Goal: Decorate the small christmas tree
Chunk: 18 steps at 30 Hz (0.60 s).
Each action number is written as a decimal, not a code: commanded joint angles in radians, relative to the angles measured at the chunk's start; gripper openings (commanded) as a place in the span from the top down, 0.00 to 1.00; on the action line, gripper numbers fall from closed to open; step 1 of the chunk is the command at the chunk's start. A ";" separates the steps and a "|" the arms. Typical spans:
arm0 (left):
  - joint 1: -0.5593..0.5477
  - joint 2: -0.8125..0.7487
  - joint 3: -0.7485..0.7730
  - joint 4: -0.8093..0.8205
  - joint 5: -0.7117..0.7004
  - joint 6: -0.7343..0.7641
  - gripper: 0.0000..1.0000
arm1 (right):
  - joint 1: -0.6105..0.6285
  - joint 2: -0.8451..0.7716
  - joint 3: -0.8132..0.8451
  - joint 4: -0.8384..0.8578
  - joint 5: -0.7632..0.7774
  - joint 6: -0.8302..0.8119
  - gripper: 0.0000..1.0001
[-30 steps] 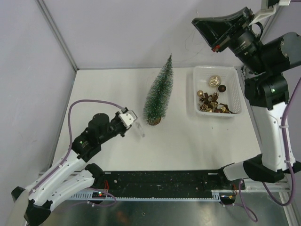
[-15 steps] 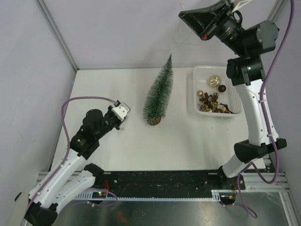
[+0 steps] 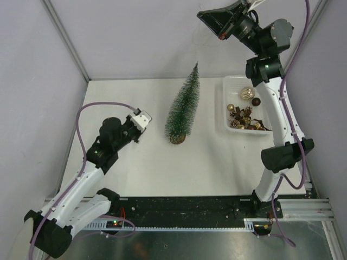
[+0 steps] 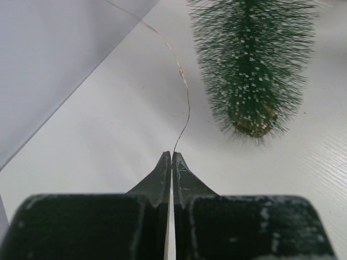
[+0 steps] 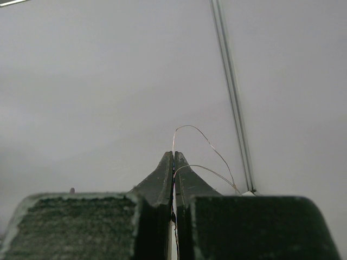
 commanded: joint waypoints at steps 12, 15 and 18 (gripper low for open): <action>0.097 0.235 0.098 0.075 0.101 -0.013 1.00 | -0.121 0.234 0.117 0.211 0.012 0.144 1.00; 0.099 0.293 0.112 0.075 0.108 -0.025 1.00 | -0.146 0.265 0.110 0.222 0.006 0.164 1.00; 0.101 0.335 0.119 0.075 0.129 -0.044 1.00 | -0.161 0.289 0.092 0.230 -0.003 0.177 1.00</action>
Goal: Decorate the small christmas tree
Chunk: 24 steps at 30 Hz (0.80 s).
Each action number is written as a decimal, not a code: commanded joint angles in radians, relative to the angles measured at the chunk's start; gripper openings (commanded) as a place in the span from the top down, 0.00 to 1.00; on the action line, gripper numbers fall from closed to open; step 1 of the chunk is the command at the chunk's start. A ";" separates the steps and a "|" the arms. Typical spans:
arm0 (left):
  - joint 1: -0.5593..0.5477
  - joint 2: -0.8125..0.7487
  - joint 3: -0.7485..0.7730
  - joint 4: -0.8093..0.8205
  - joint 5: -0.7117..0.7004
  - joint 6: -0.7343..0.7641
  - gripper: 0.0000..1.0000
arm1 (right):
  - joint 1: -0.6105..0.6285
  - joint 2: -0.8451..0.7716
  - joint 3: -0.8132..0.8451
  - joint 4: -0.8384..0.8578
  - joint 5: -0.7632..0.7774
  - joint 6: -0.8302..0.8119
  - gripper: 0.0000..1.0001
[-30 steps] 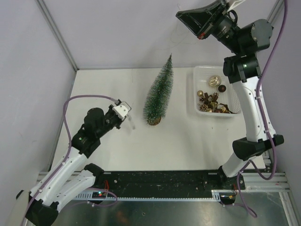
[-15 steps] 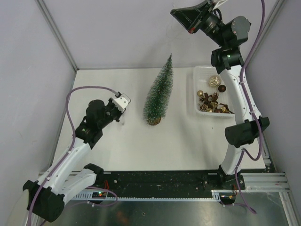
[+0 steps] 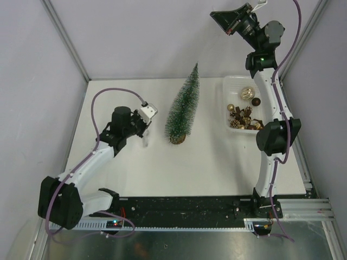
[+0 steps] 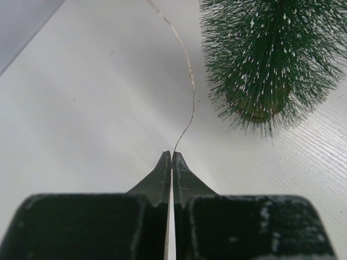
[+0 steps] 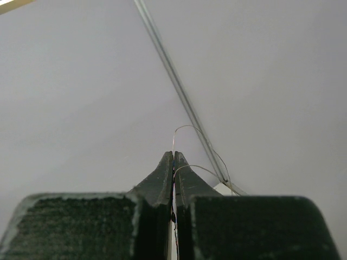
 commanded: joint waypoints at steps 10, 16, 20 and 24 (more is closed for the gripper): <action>0.009 0.099 0.050 0.072 0.088 -0.066 0.90 | -0.033 0.093 -0.057 0.149 -0.049 0.113 1.00; 0.008 0.078 0.043 0.098 0.093 -0.082 0.48 | -0.068 0.041 -0.214 0.172 -0.054 0.088 1.00; 0.009 0.038 0.027 0.099 0.073 -0.081 0.24 | -0.118 -0.027 -0.348 0.201 -0.055 0.080 1.00; 0.008 -0.009 0.016 0.099 0.054 -0.092 0.19 | -0.168 -0.073 -0.446 0.228 -0.067 0.079 1.00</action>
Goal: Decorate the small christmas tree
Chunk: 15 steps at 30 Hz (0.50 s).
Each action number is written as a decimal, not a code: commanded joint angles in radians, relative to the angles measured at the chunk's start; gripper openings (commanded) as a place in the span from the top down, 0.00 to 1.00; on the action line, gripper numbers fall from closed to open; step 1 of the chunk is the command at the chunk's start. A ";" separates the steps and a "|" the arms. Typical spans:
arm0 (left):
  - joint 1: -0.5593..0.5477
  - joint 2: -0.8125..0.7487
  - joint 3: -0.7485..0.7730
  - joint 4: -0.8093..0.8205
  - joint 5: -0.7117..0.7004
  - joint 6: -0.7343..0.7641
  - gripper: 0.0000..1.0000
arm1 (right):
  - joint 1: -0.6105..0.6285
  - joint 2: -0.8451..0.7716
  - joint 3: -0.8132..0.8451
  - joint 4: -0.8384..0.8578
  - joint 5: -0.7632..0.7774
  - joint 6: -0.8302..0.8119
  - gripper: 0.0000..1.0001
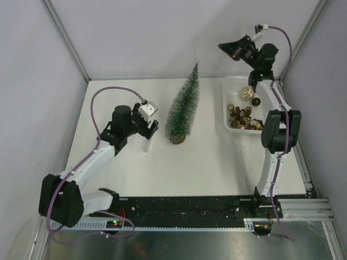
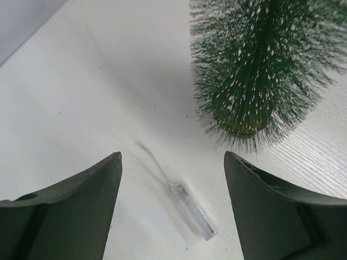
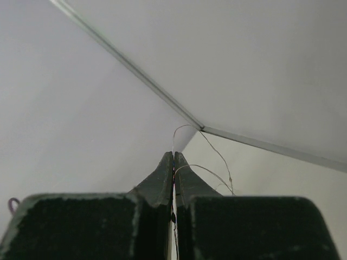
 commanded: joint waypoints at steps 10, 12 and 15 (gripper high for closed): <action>0.008 -0.206 0.018 0.013 -0.036 -0.043 0.16 | -0.165 -0.231 -0.219 0.090 -0.021 -0.037 1.00; 0.008 -0.222 0.047 -0.005 -0.021 -0.044 0.13 | -0.185 -0.264 -0.263 0.093 -0.019 -0.044 1.00; 0.007 -0.245 0.083 -0.023 0.024 -0.035 0.12 | -0.208 -0.306 -0.324 0.090 -0.023 -0.063 1.00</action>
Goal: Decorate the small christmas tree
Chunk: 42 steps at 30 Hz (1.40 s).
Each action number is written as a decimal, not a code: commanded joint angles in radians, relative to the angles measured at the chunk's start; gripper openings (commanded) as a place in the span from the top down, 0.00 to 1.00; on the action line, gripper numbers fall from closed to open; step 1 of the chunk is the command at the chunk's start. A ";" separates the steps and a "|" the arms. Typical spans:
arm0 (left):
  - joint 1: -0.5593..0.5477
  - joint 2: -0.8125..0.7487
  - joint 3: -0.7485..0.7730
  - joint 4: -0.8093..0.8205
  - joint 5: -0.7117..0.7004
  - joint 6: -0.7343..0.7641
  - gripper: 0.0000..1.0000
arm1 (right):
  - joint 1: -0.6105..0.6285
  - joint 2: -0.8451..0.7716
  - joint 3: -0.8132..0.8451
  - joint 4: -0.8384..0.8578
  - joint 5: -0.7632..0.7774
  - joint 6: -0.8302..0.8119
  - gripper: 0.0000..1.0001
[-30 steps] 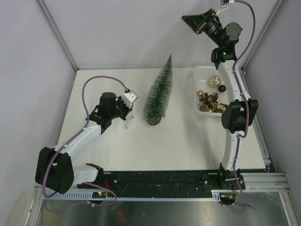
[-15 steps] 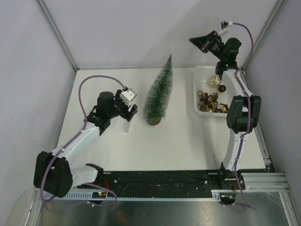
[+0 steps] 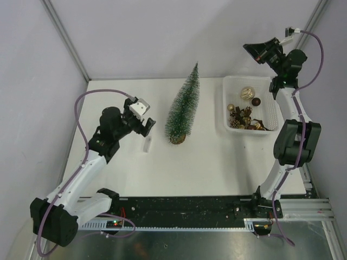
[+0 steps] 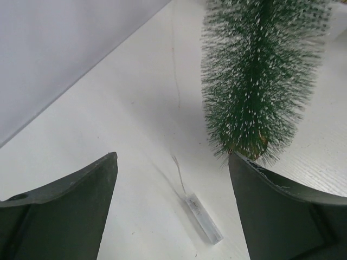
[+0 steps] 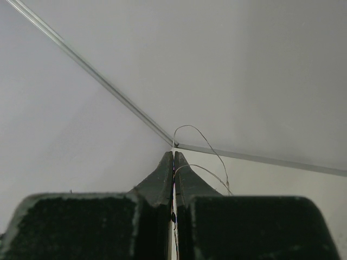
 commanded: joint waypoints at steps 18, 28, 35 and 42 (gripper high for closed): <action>-0.093 -0.076 0.228 -0.070 0.168 -0.034 0.13 | -0.116 -0.370 -0.362 -0.212 0.048 -0.298 1.00; -0.261 -0.009 0.373 -0.149 0.170 -0.035 0.14 | -0.046 -0.778 -0.558 -0.471 0.150 -0.444 1.00; -0.387 0.060 0.450 -0.178 0.156 -0.031 0.13 | 0.003 -1.072 -0.667 -0.679 0.160 -0.467 1.00; -0.523 0.162 0.513 -0.177 0.168 -0.093 0.09 | 0.141 -1.286 -0.685 -0.838 0.201 -0.458 1.00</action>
